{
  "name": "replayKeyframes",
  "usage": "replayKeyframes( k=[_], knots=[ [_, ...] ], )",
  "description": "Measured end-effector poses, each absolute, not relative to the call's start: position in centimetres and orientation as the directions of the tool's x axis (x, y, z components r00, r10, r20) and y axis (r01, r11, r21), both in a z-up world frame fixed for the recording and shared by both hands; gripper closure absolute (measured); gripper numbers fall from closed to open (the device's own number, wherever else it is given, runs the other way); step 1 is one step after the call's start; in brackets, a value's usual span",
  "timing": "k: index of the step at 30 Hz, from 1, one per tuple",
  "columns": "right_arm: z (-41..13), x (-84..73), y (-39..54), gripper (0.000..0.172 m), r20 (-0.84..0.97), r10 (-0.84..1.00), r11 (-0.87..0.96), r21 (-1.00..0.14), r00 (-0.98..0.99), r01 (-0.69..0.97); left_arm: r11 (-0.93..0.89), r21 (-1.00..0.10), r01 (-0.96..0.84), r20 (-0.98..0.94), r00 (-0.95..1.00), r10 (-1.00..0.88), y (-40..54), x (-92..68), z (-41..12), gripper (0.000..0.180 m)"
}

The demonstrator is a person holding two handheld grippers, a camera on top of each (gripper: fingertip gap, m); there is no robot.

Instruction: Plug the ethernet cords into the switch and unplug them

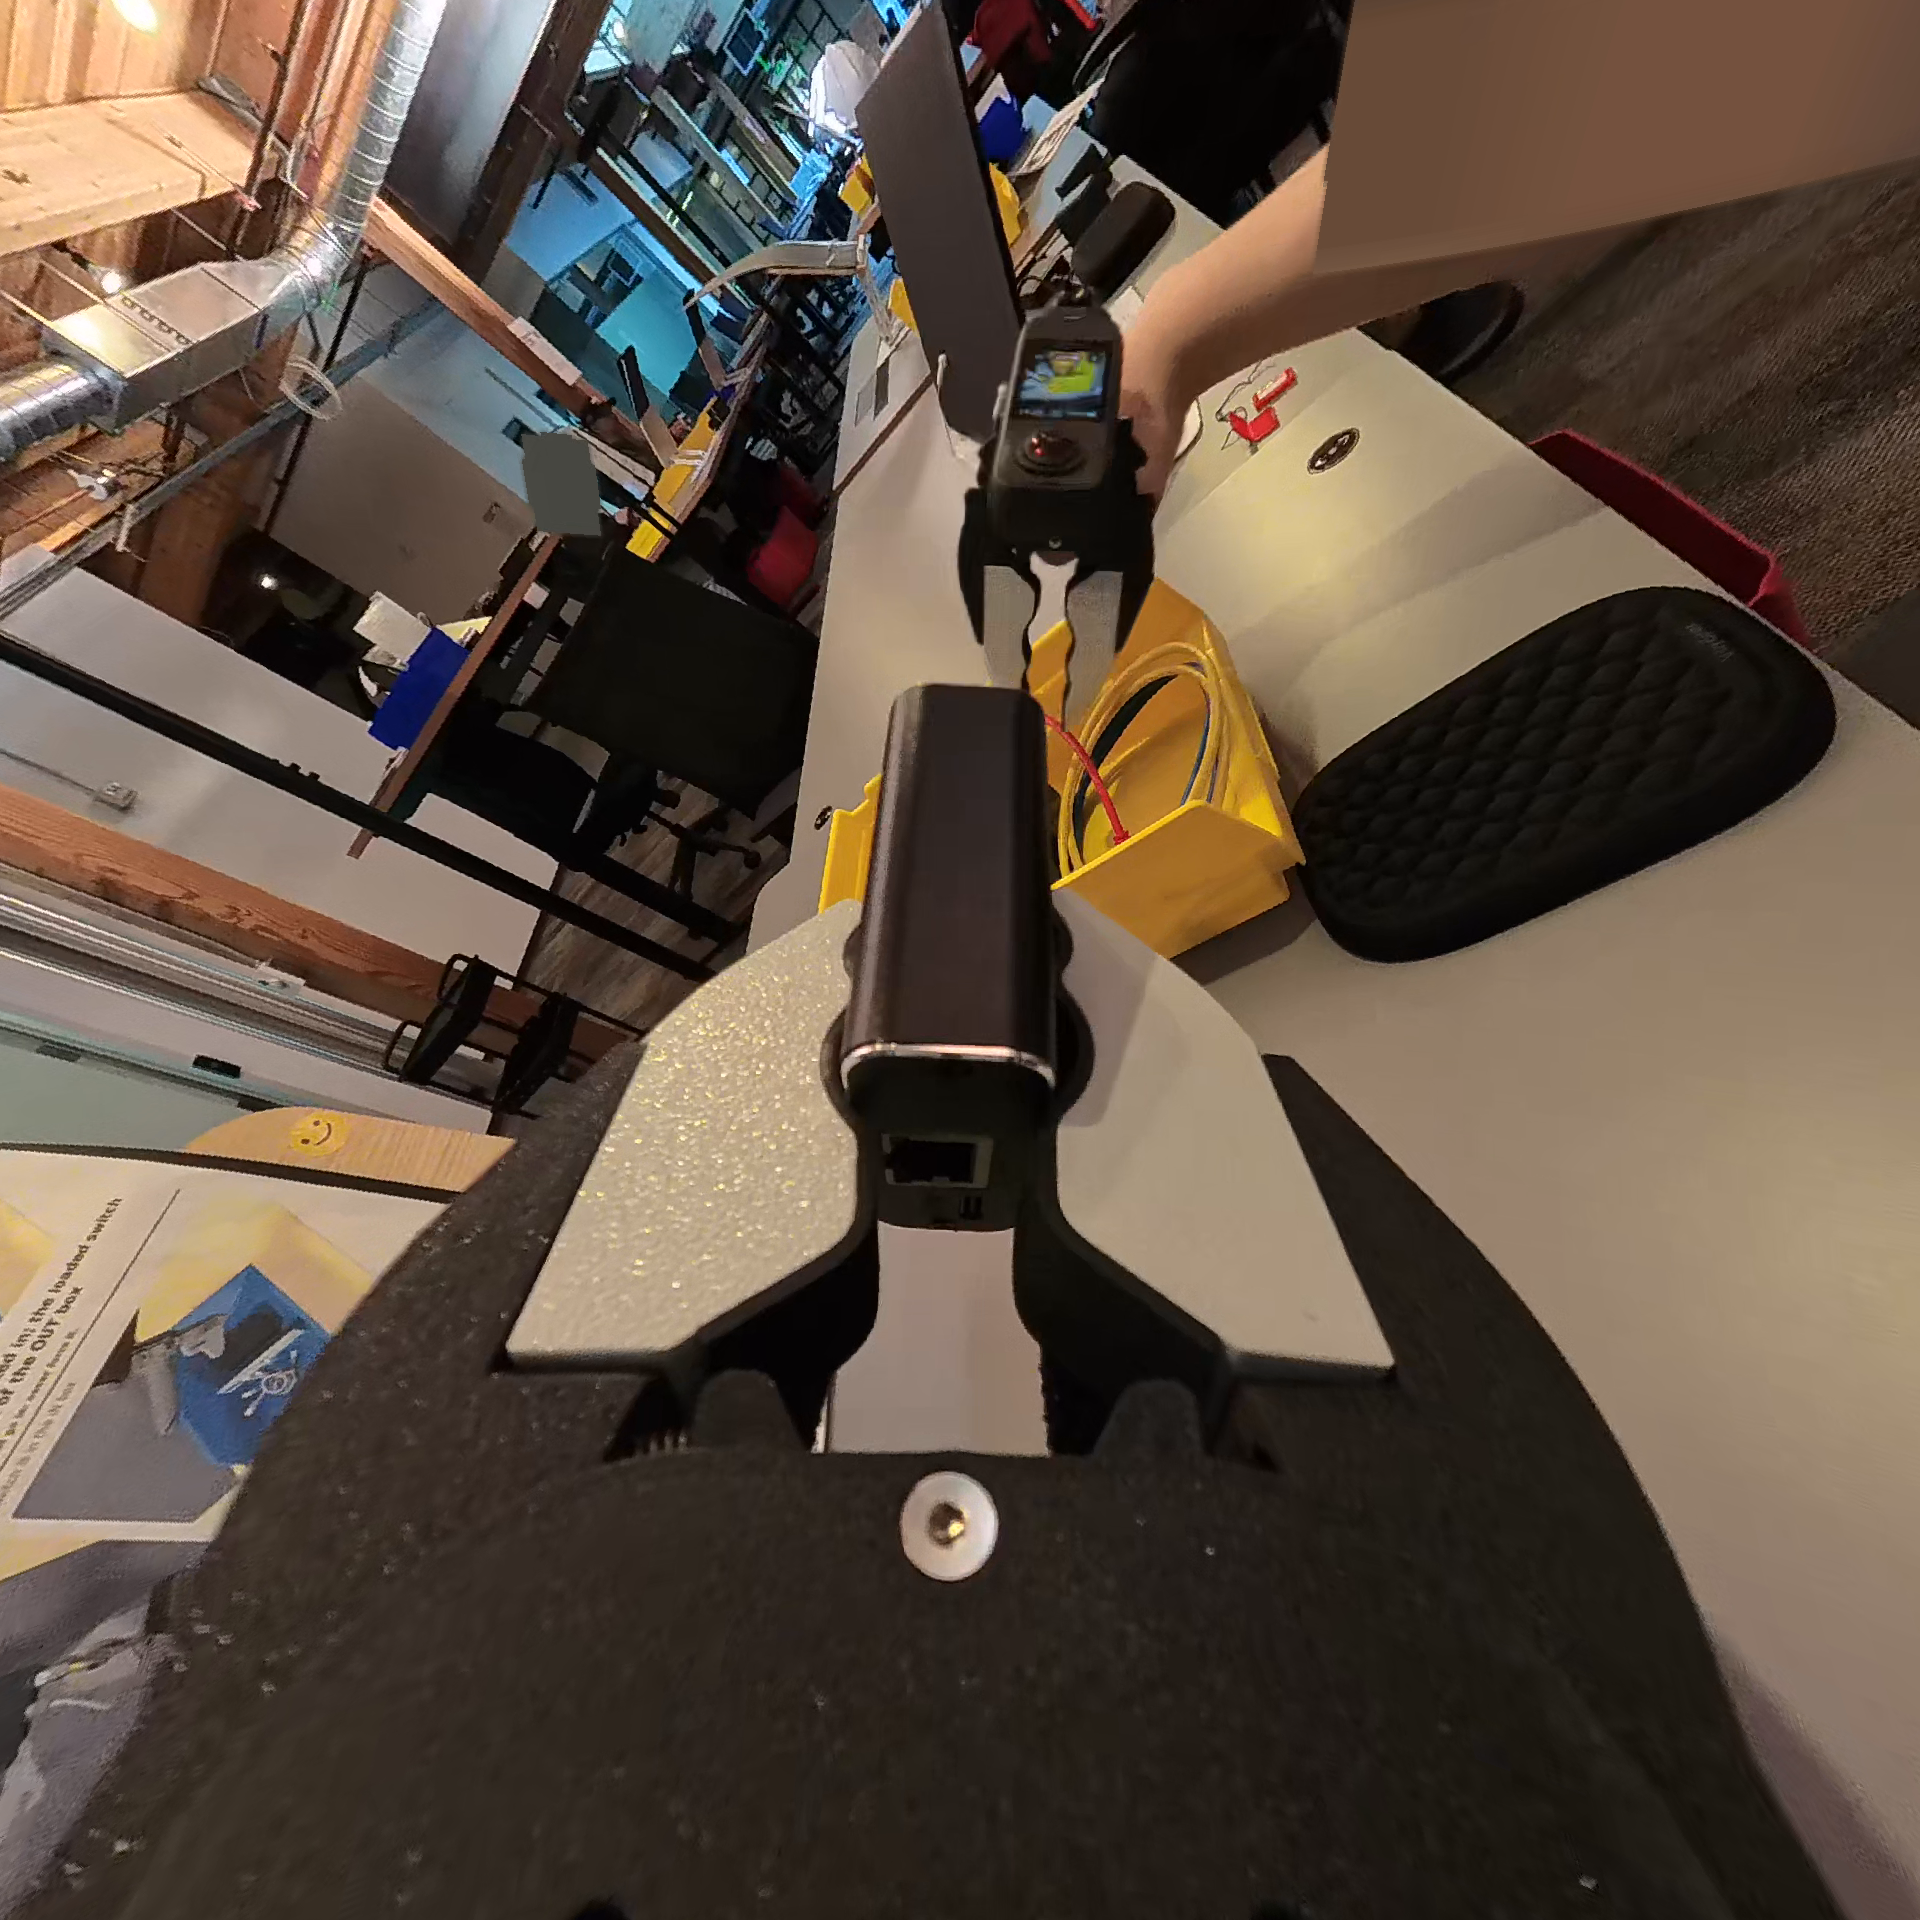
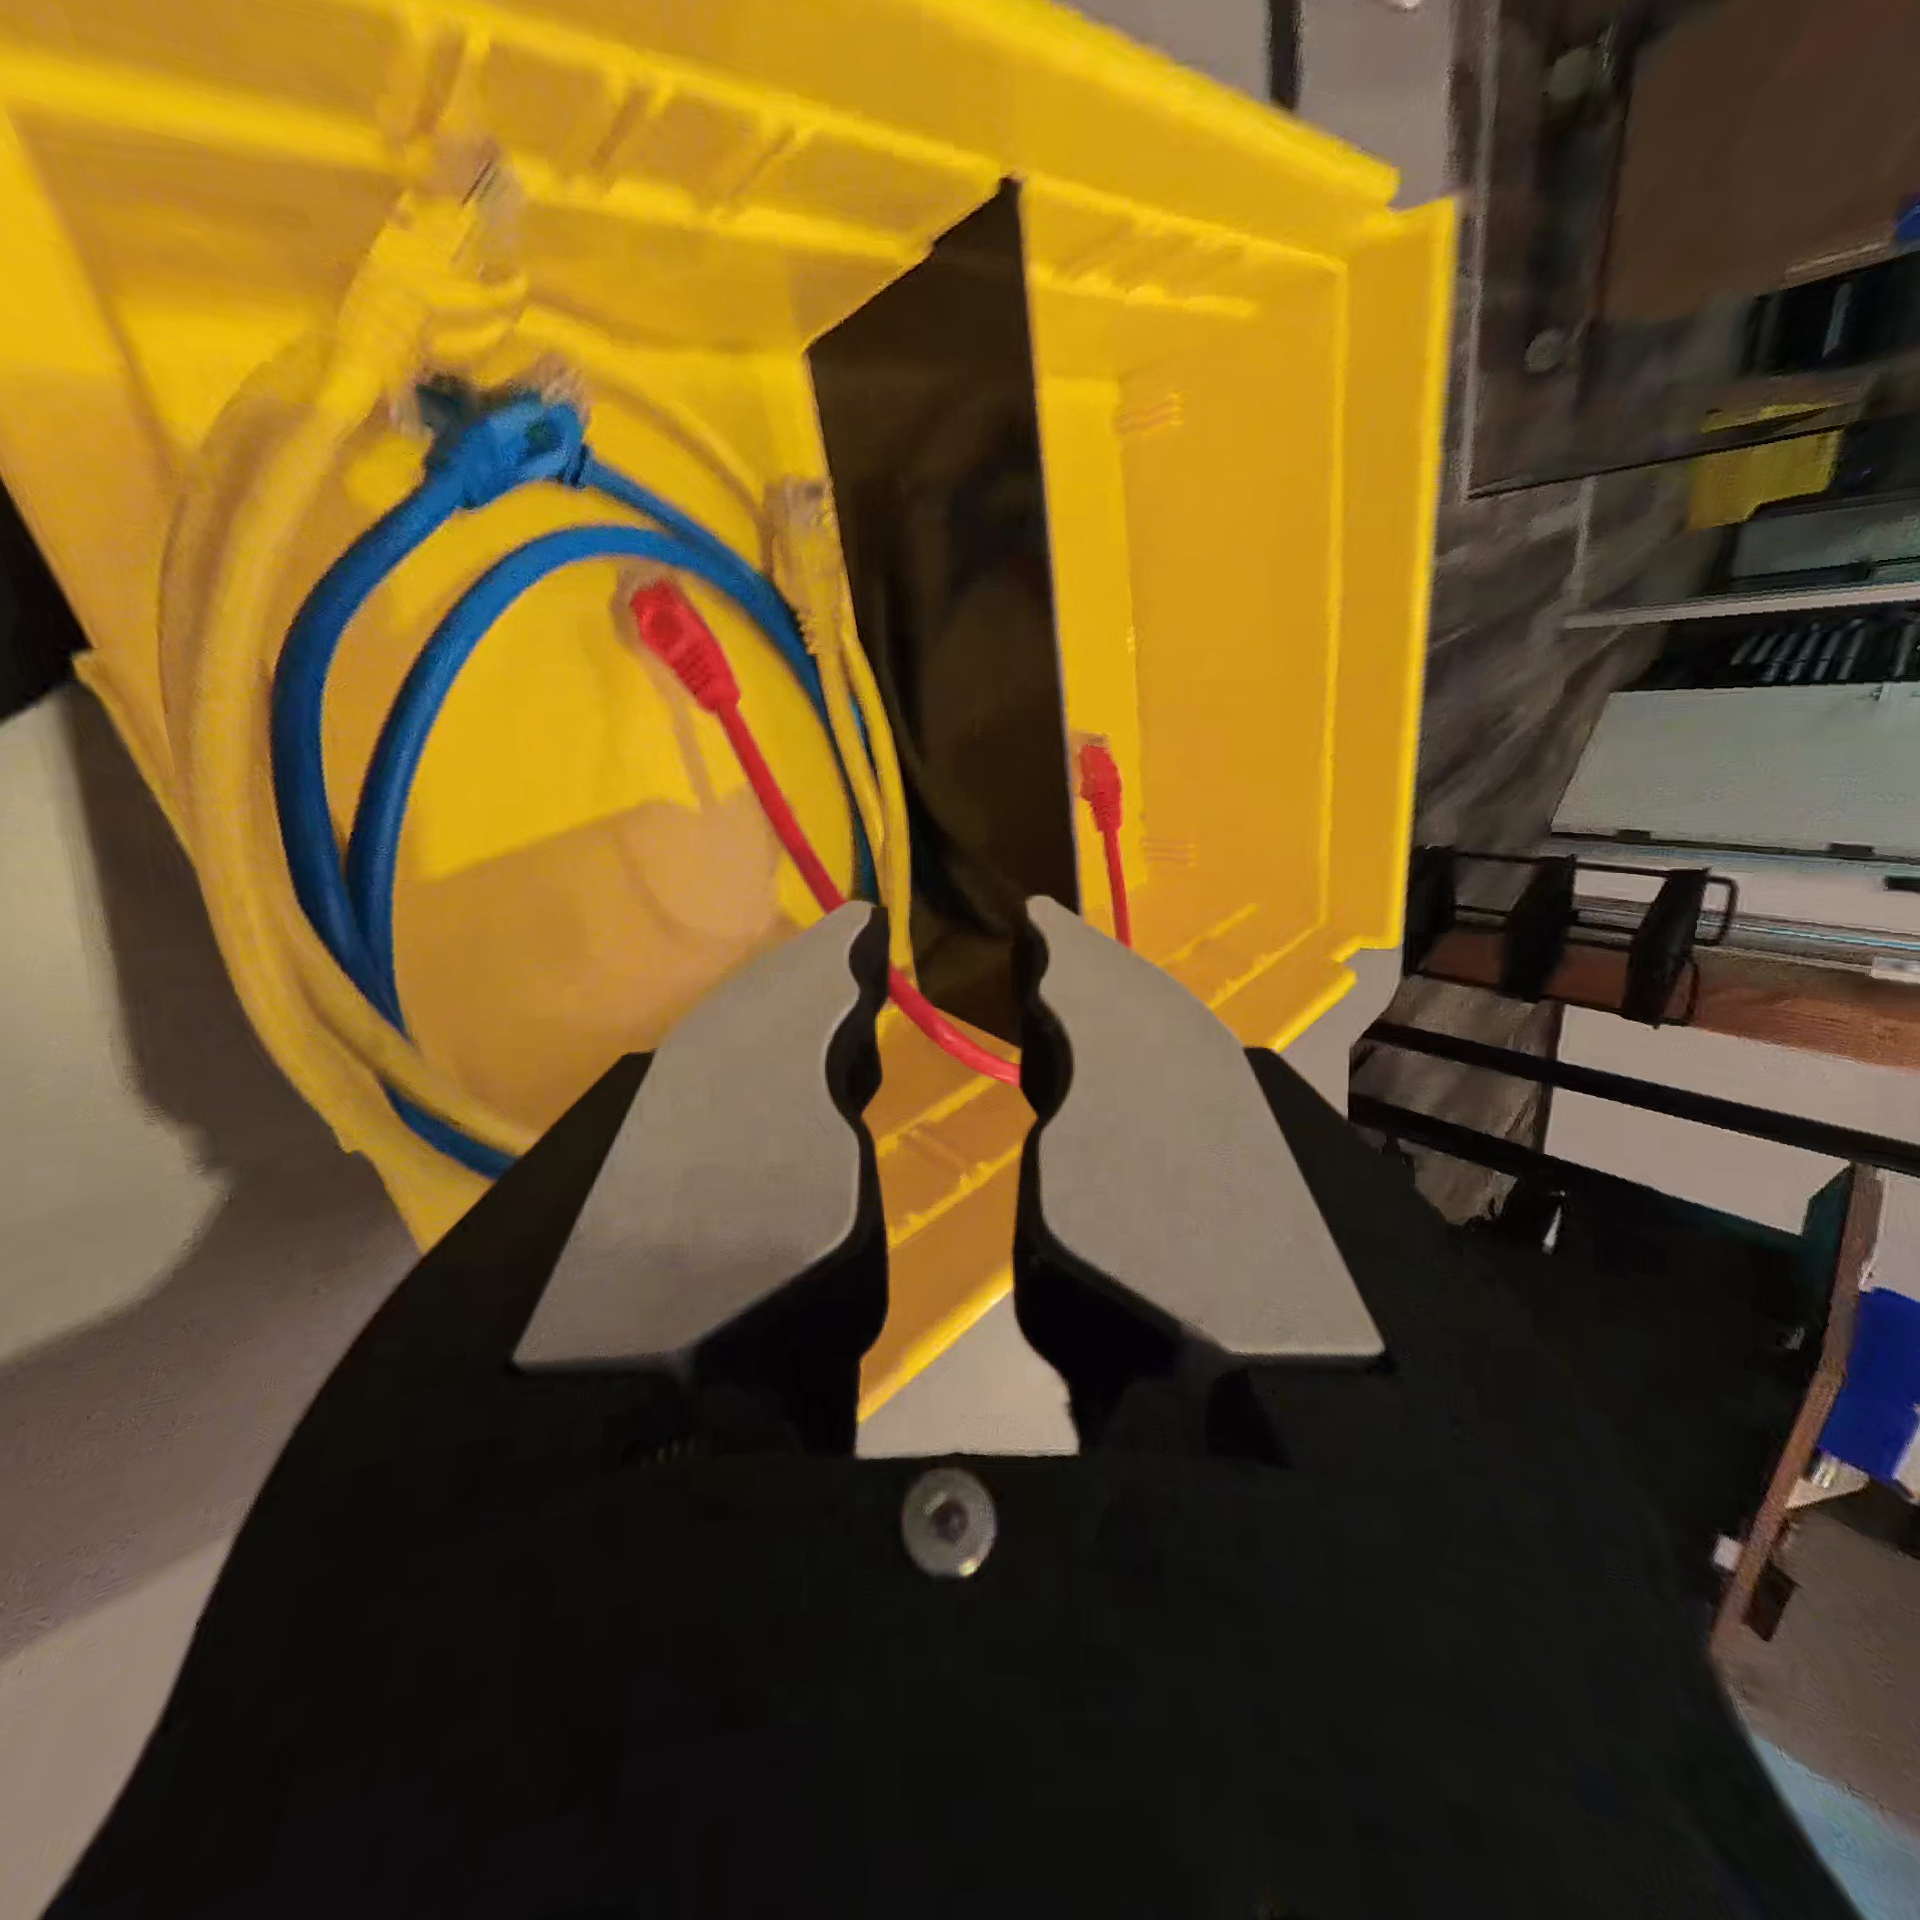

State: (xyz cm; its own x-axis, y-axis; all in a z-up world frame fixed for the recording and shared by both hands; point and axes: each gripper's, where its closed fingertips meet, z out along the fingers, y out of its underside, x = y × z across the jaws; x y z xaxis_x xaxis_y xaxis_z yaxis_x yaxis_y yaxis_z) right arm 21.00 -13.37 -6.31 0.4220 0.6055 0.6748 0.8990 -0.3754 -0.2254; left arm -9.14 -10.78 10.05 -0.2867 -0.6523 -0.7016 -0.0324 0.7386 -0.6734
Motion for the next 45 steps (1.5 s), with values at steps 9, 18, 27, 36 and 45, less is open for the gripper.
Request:
replayKeyframes(
  k=[9, 18, 27, 36, 45],
  knots=[
    [-9.8, 23.8, -13.6, 0.16, 0.625, 0.729, -0.394, 0.052, 0.278, 0.918, 0.748, -0.658, -0.088, -0.698, -0.3, -0.65, -10.2, -8.7, 8.9, 0.154],
    [-0.3, 21.8, -10.7, 0.165, 0.745, 0.524, -0.446, -0.173, 0.413, 0.878, 0.74, -0.666, -0.096, -0.689, -0.301, -0.659, -9.9, -8.6, 8.8, 0.154],
    [3.8, 17.2, -14.2, 0.166, 0.76, 0.47, -0.386, -0.281, 0.45, 0.879, 0.747, -0.659, -0.085, -0.703, -0.285, -0.652, -10.1, -9.2, 9.6, 0.154],
    [3.9, 17.5, -17.4, 0.166, 0.839, 0.324, -0.375, -0.311, 0.437, 0.873, 0.757, -0.648, -0.079, -0.715, -0.281, -0.641, -10.5, -9.6, 9.9, 0.154],
    [1.4, 18.1, -18.2, 0.166, 0.809, 0.363, -0.438, -0.29, 0.462, 0.851, 0.765, -0.635, -0.106, -0.715, -0.296, -0.634, -10.4, -9.1, 9.2, 0.154]
  ],
)
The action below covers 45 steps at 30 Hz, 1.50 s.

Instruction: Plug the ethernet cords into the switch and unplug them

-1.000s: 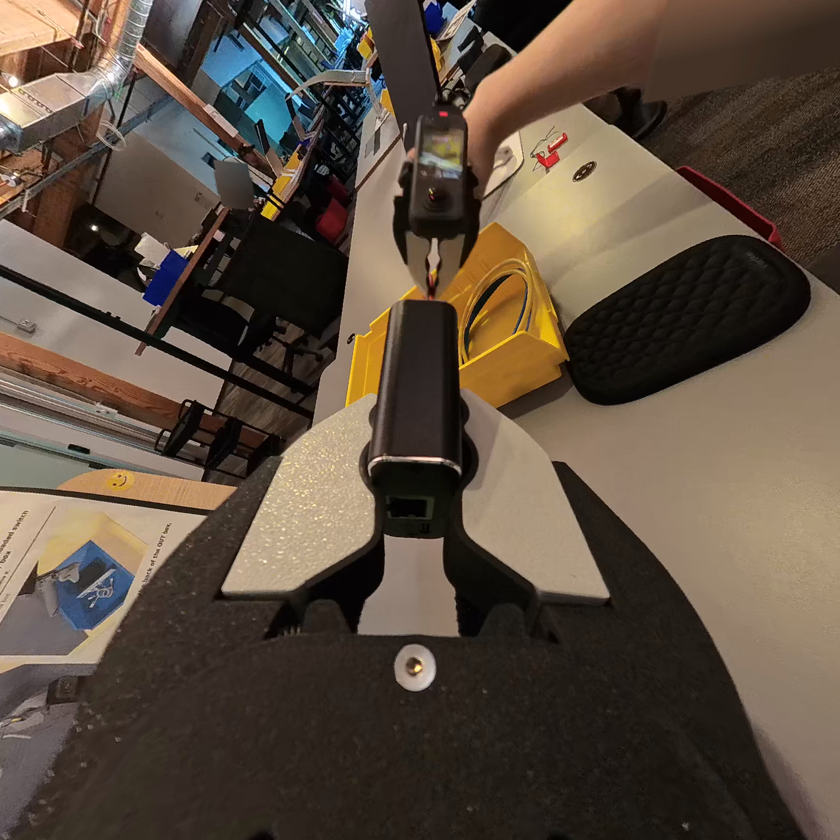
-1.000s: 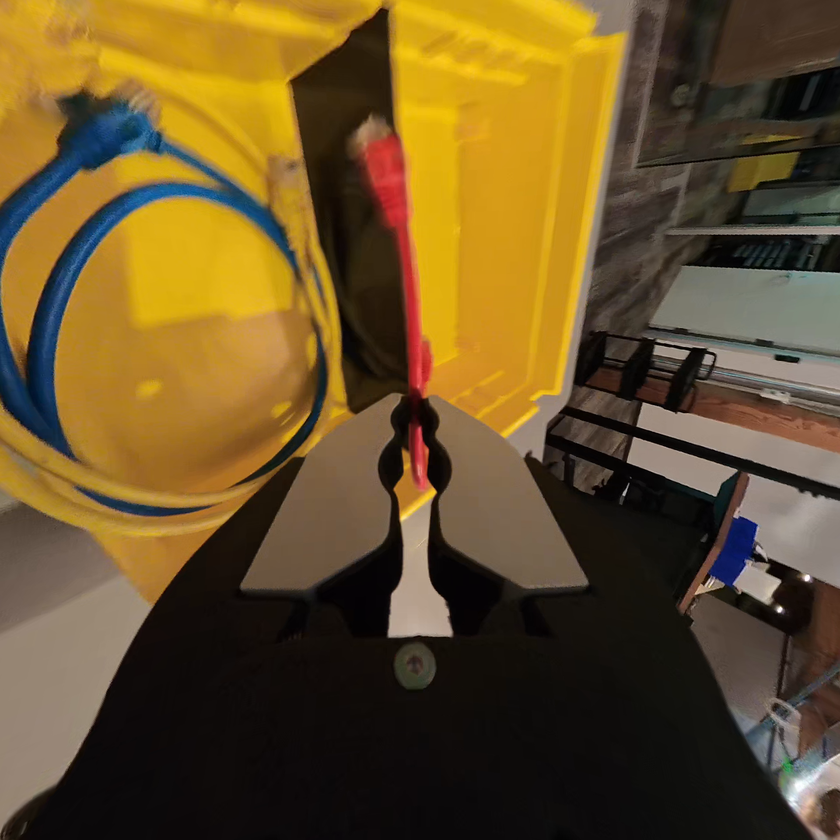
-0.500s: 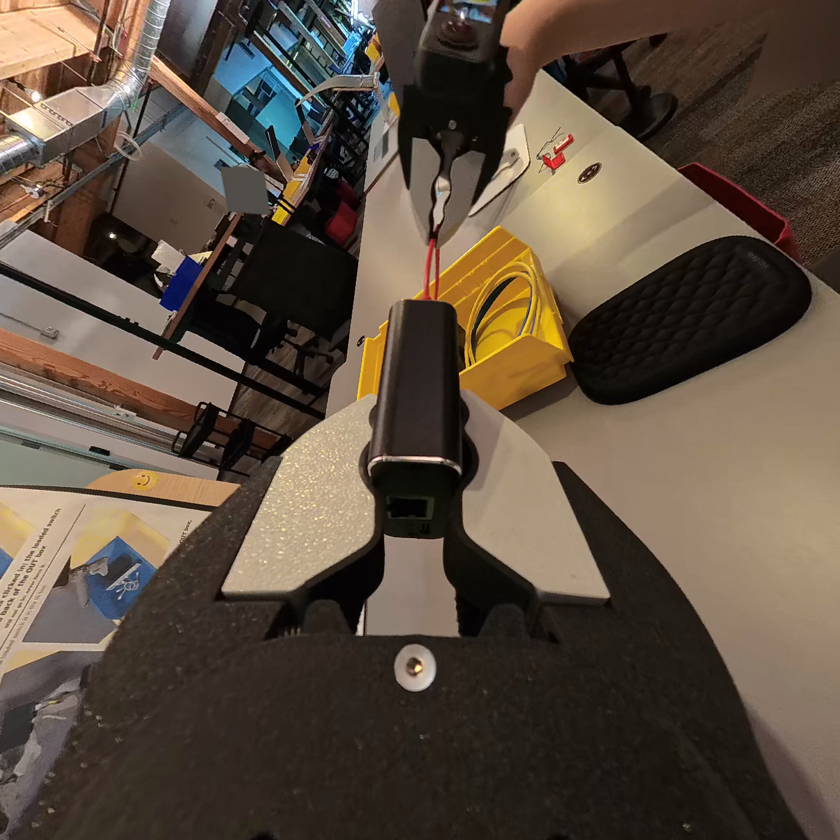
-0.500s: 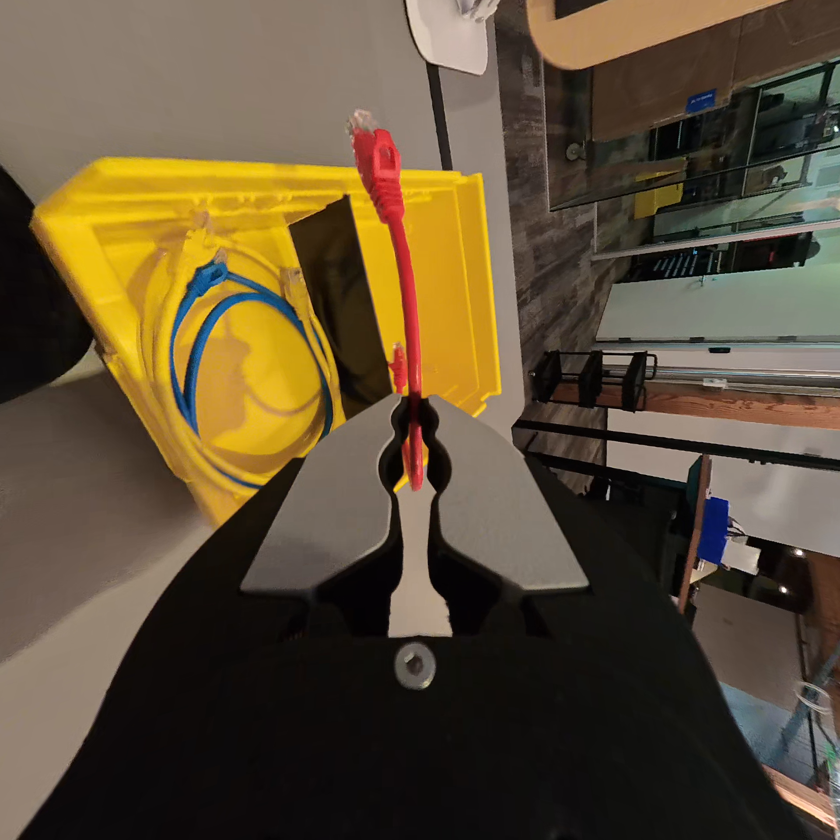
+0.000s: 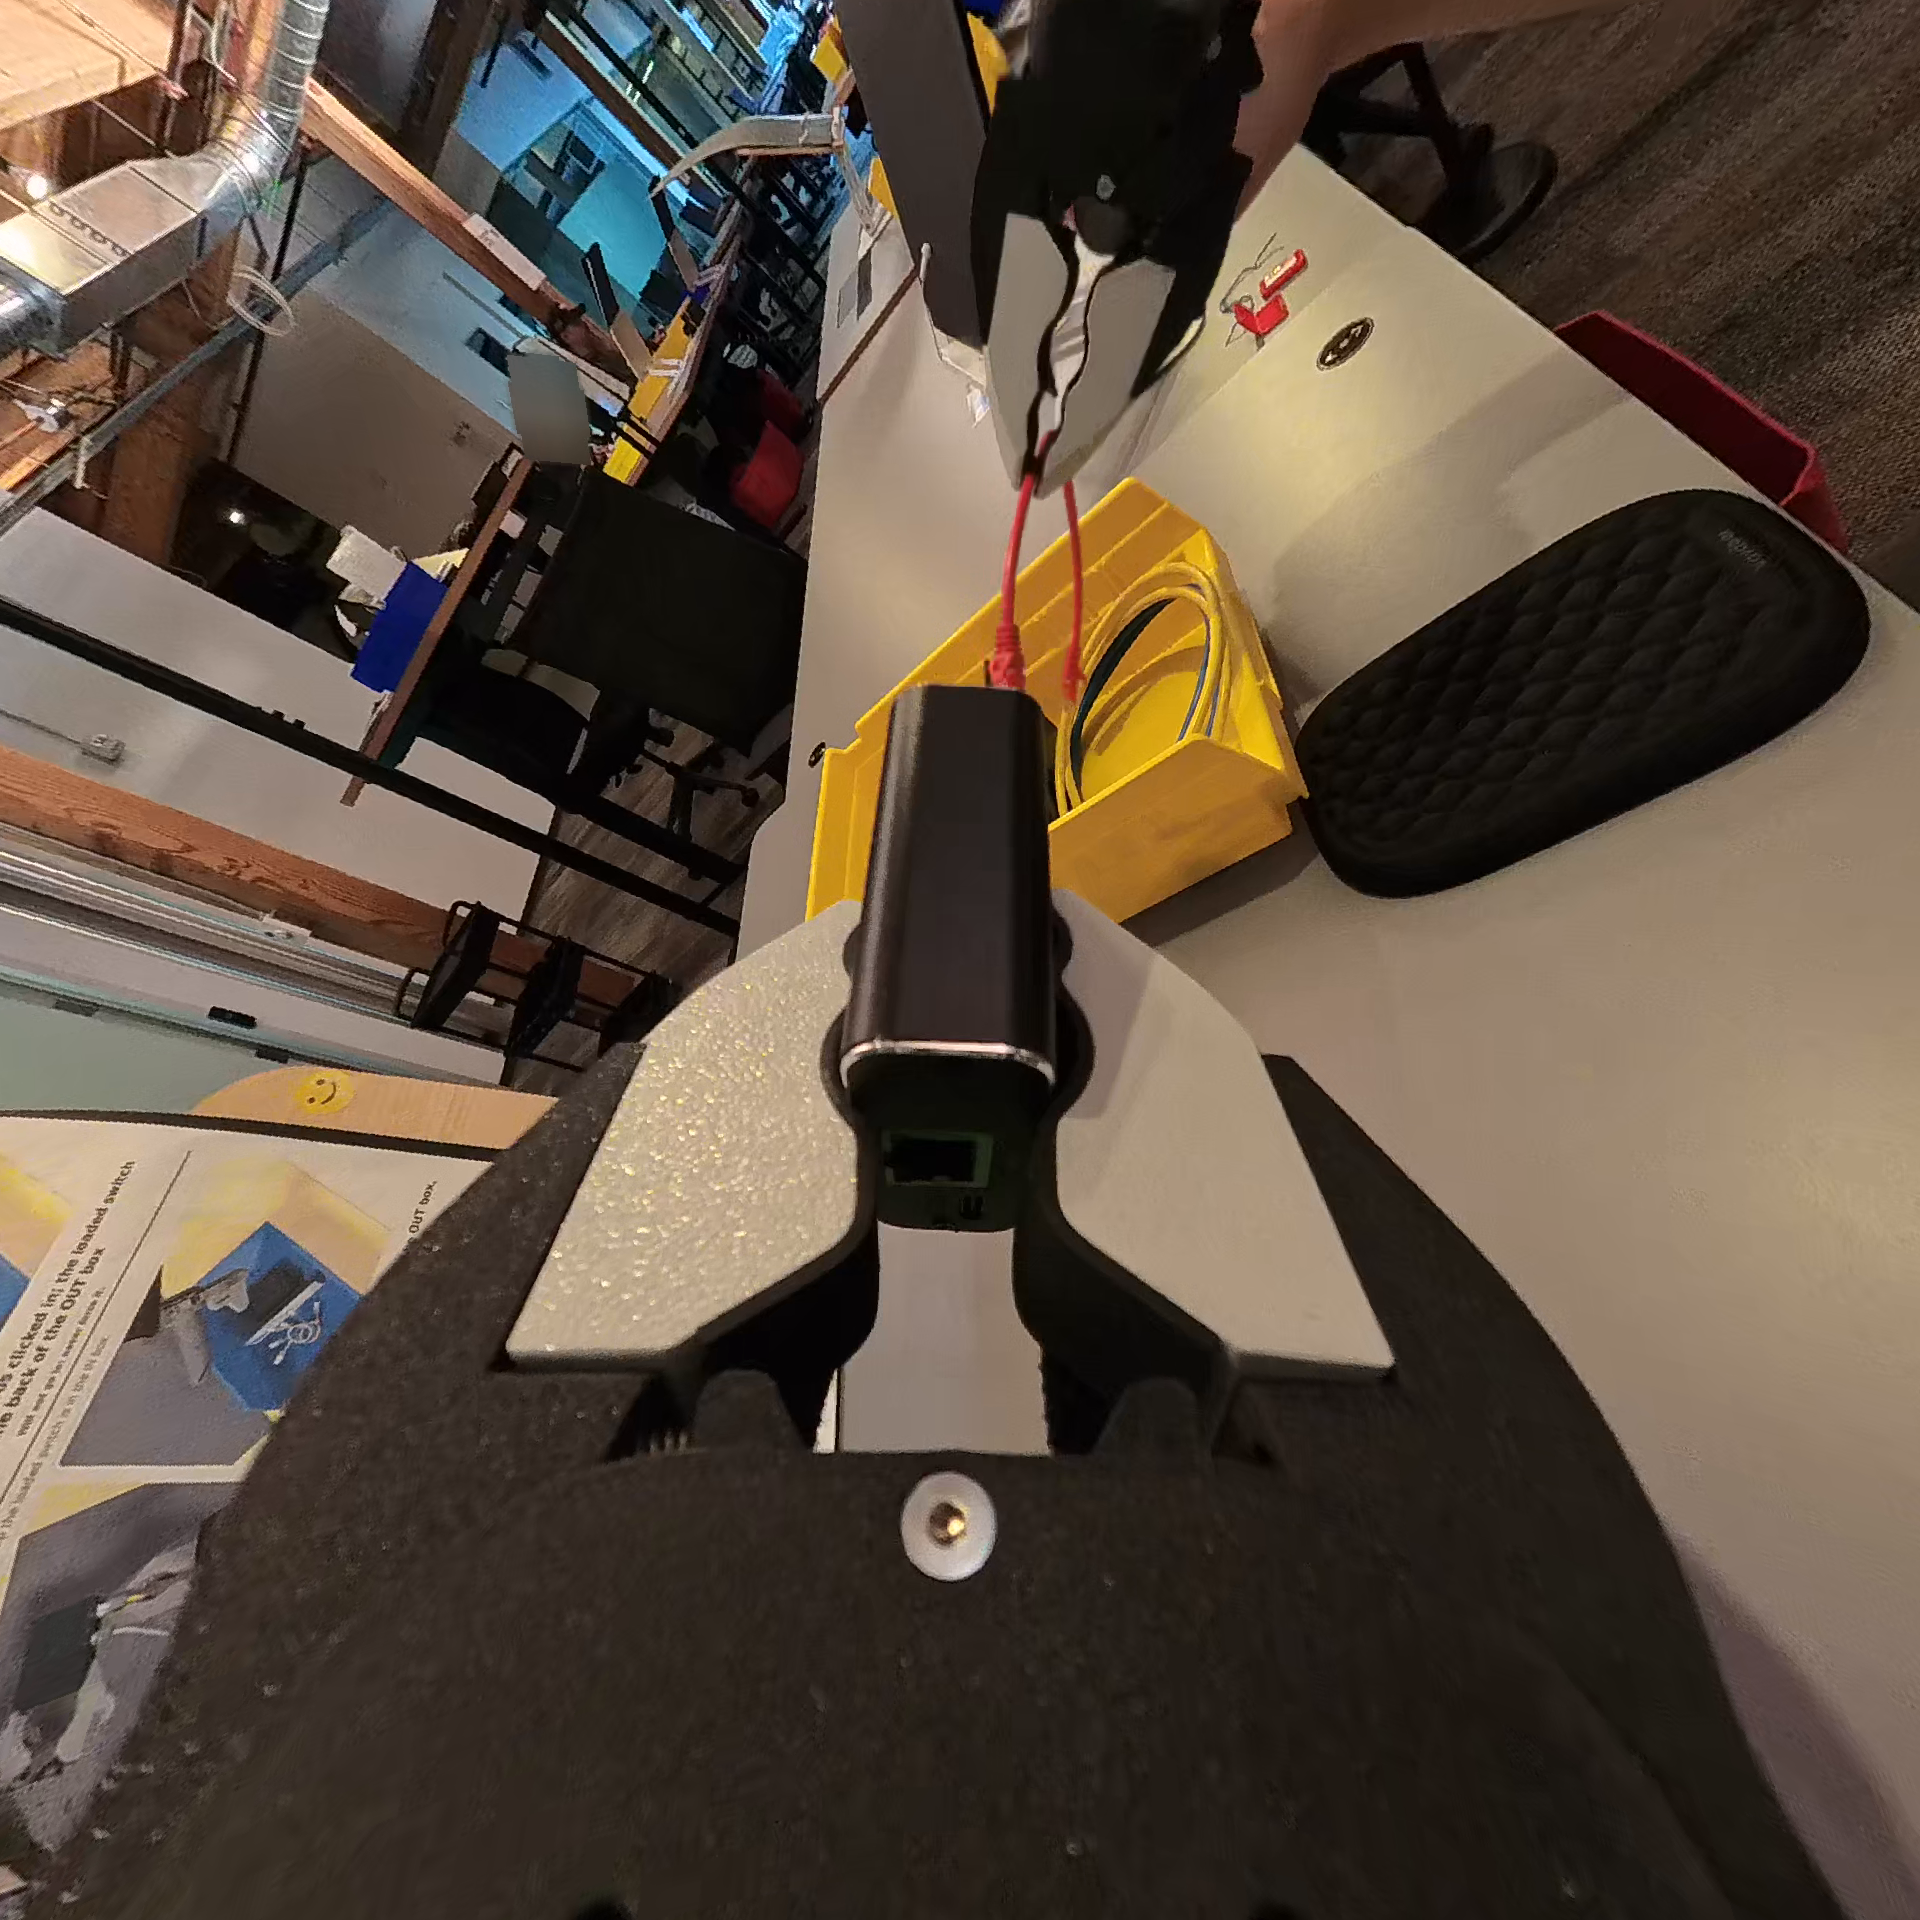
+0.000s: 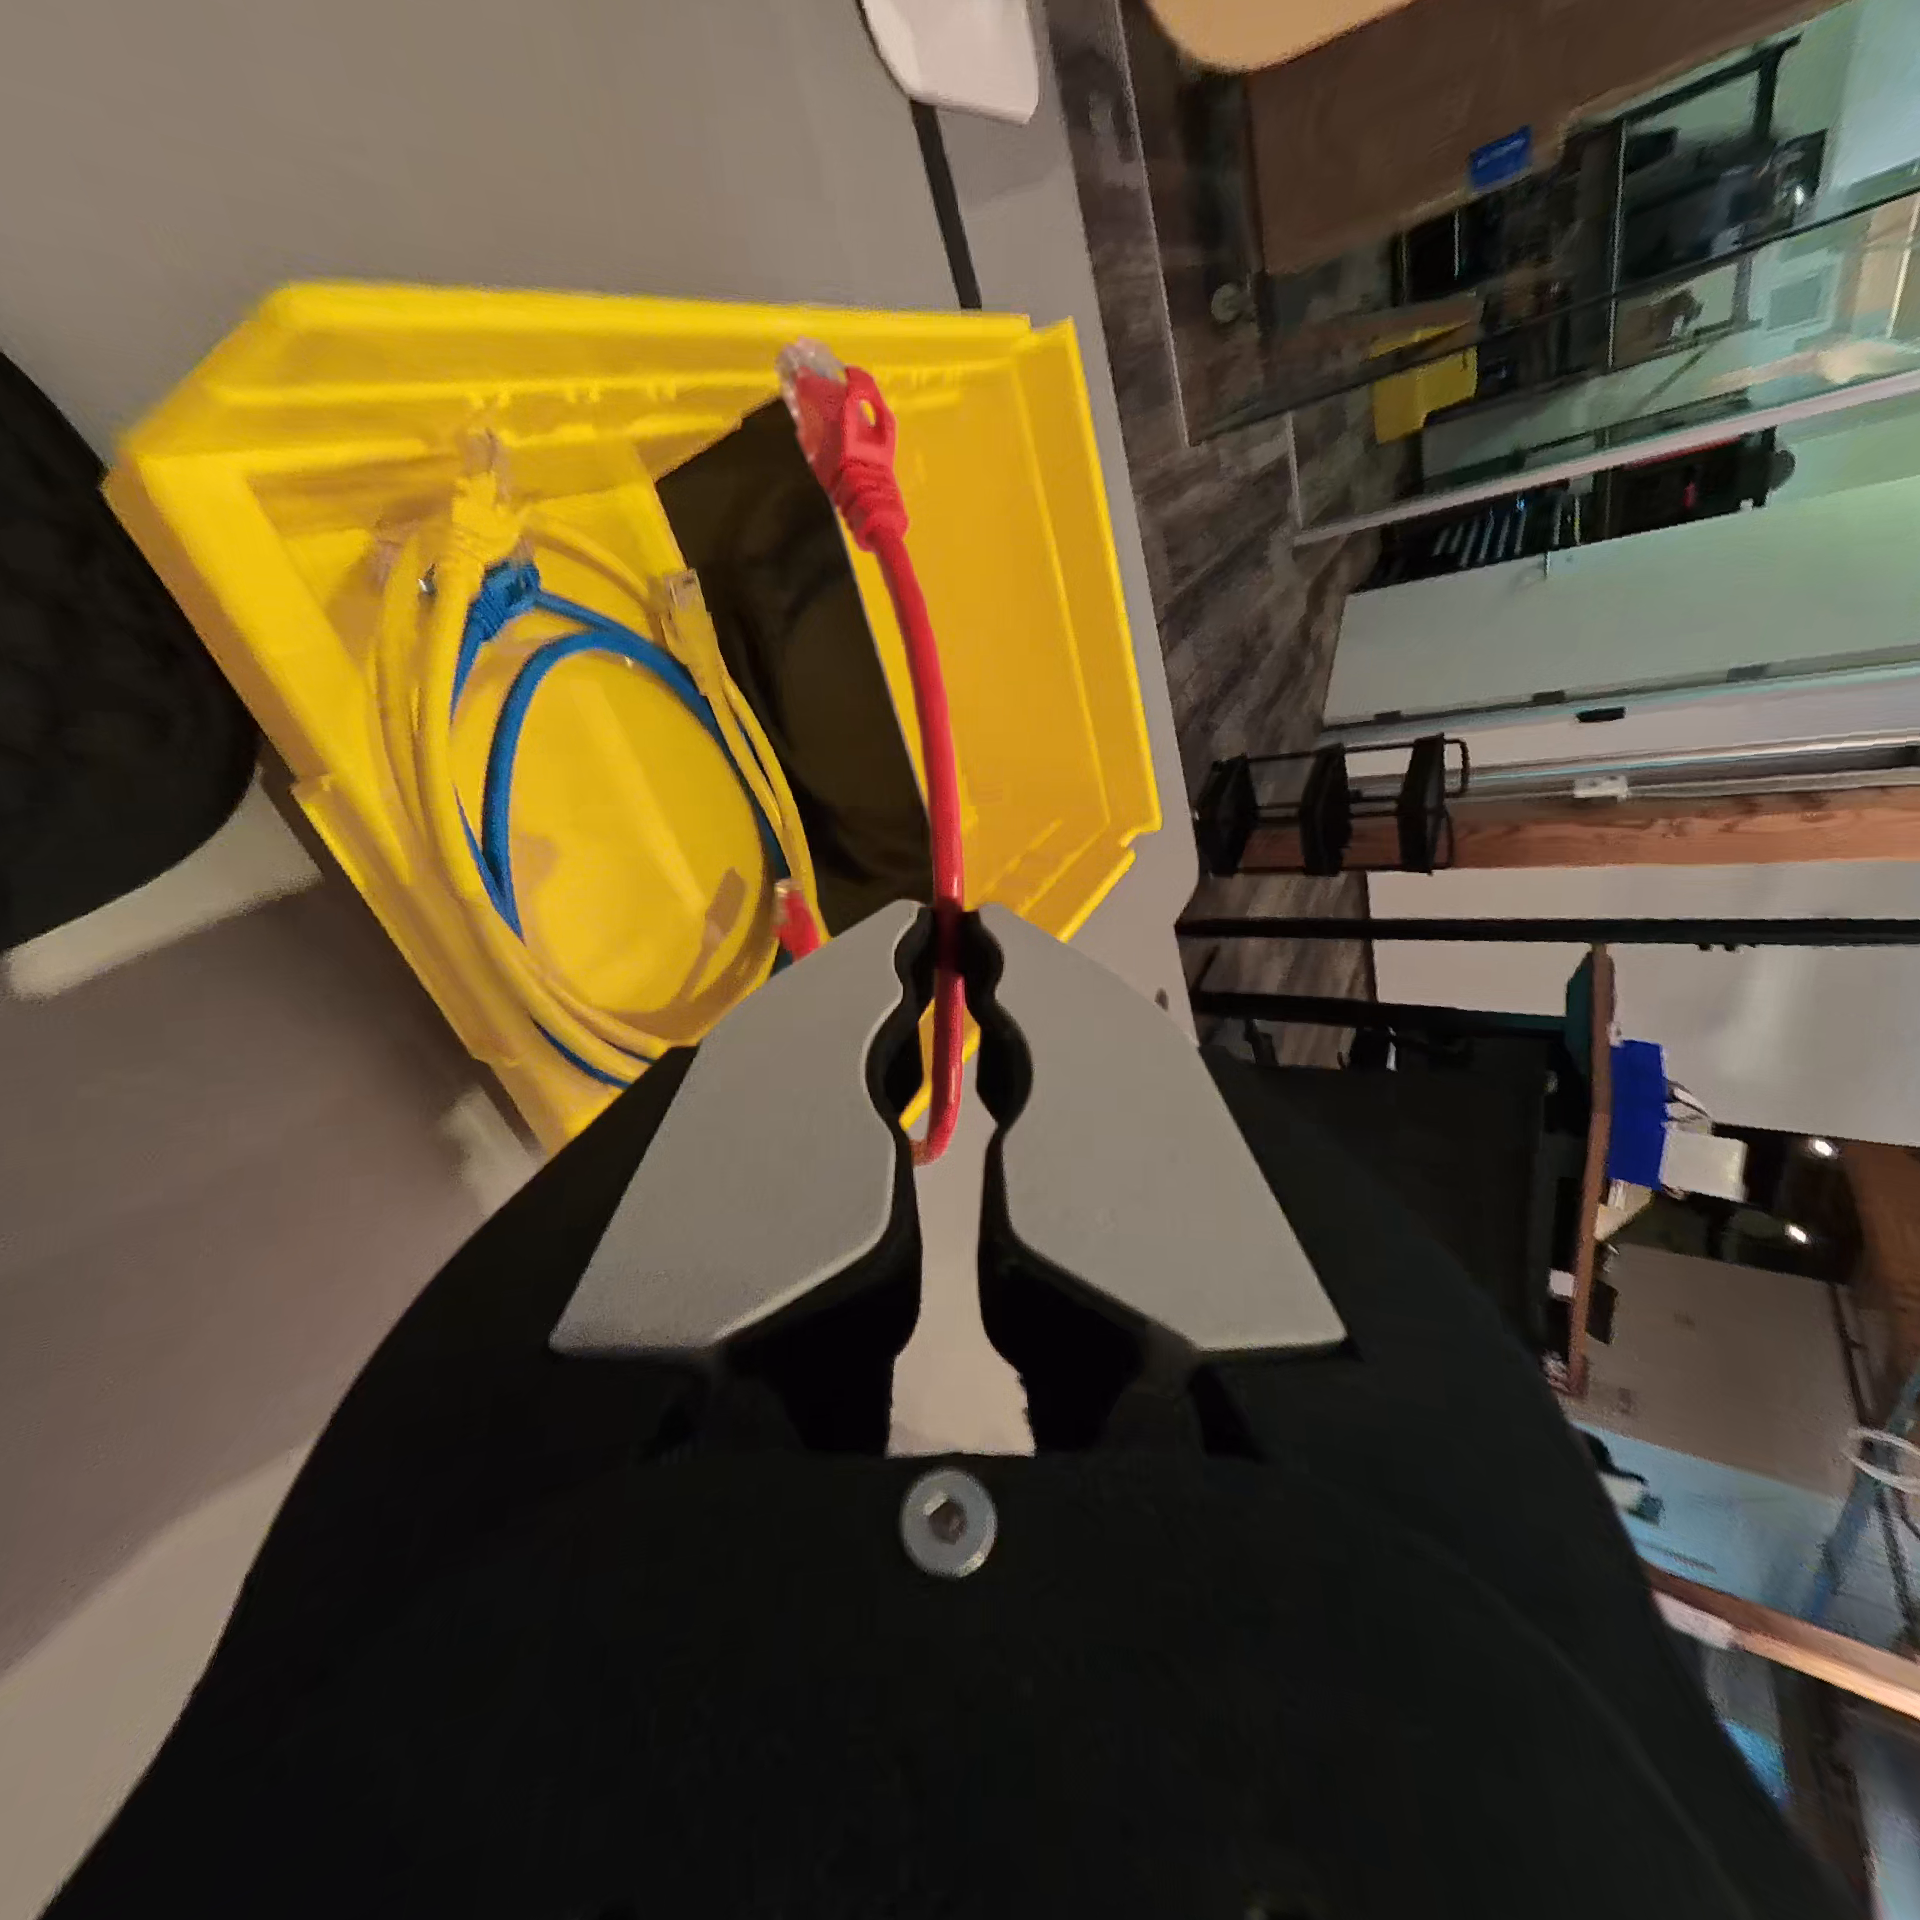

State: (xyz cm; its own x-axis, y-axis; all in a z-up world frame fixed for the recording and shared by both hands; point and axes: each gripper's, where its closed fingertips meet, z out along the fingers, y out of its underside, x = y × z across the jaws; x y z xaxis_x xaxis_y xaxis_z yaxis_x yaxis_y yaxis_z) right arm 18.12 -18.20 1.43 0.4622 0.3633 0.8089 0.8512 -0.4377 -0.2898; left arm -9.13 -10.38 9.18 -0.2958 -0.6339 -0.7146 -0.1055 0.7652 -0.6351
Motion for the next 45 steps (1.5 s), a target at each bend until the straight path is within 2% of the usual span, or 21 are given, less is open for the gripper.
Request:
replayKeyframes(
  k=[4, 7, 14, 16, 18, 22, 25, 28, 30, 32, 37, 42, 45],
  knots=[
    [-1.9, 18.5, -17.5, 0.166, 0.815, 0.422, -0.52, -0.14, 0.396, 0.843, 0.759, -0.644, -0.096, -0.708, -0.3, -0.639, -10.6, -9.0, 9.2, 0.154],
    [-4.7, 17.6, -16.9, 0.165, 0.743, 0.471, -0.587, -0.138, 0.475, 0.798, 0.756, -0.648, -0.096, -0.706, -0.299, -0.642, -10.5, -9.1, 9.3, 0.154],
    [-8.6, 14.5, -15.9, 0.163, 0.436, 0.51, -0.71, -0.274, 0.741, 0.649, 0.749, -0.658, -0.084, -0.699, -0.302, -0.648, -10.7, -9.2, 9.5, 0.154],
    [-9.6, 13.4, -16.4, 0.15, 0.3, 0.533, -0.737, -0.294, 0.791, 0.608, 0.745, -0.662, -0.079, -0.695, -0.307, -0.65, -10.8, -9.2, 9.5, 0.154],
    [-9.4, 13.0, -16.5, 0.147, 0.232, 0.542, -0.733, -0.34, 0.808, 0.589, 0.739, -0.669, -0.076, -0.688, -0.314, -0.654, -10.8, -9.2, 9.4, 0.154],
    [-6.4, 12.3, -16.4, 0.138, 0.148, 0.526, -0.689, -0.503, 0.837, 0.522, 0.731, -0.679, -0.067, -0.68, -0.319, -0.66, -10.7, -9.4, 9.5, 0.154],
    [-2.4, 11.4, -15.6, 0.138, 0.25, 0.533, -0.552, -0.621, 0.808, 0.556, 0.729, -0.682, -0.058, -0.68, -0.318, -0.661, -10.7, -9.3, 9.6, 0.154],
    [3.4, 6.7, -14.6, 0.141, 0.522, 0.526, -0.217, -0.681, 0.671, 0.699, 0.734, -0.677, -0.06, -0.683, -0.321, -0.656, -10.9, -9.0, 9.4, 0.154],
    [7.0, 1.8, -14.9, 0.144, 0.671, 0.49, 0.02, -0.647, 0.557, 0.762, 0.741, -0.667, -0.075, -0.686, -0.327, -0.65, -10.9, -8.7, 8.9, 0.154],
    [9.3, -2.4, -15.1, 0.148, 0.768, 0.434, 0.16, -0.58, 0.471, 0.799, 0.75, -0.654, -0.098, -0.69, -0.331, -0.644, -10.8, -8.4, 8.4, 0.154],
    [10.8, -8.9, -13.8, 0.147, 0.852, 0.388, 0.246, -0.463, 0.351, 0.852, 0.78, -0.604, -0.165, -0.714, -0.322, -0.621, -10.4, -7.6, 7.2, 0.154],
    [9.7, -10.0, -11.2, 0.142, 0.864, 0.411, 0.172, -0.387, 0.291, 0.906, 0.801, -0.57, -0.183, -0.733, -0.327, -0.597, -10.7, -7.2, 6.7, 0.154],
    [8.7, -10.0, -10.7, 0.146, 0.857, 0.448, 0.127, -0.343, 0.255, 0.931, 0.816, -0.542, -0.203, -0.747, -0.329, -0.578, -10.5, -7.0, 6.3, 0.154]
  ],
)
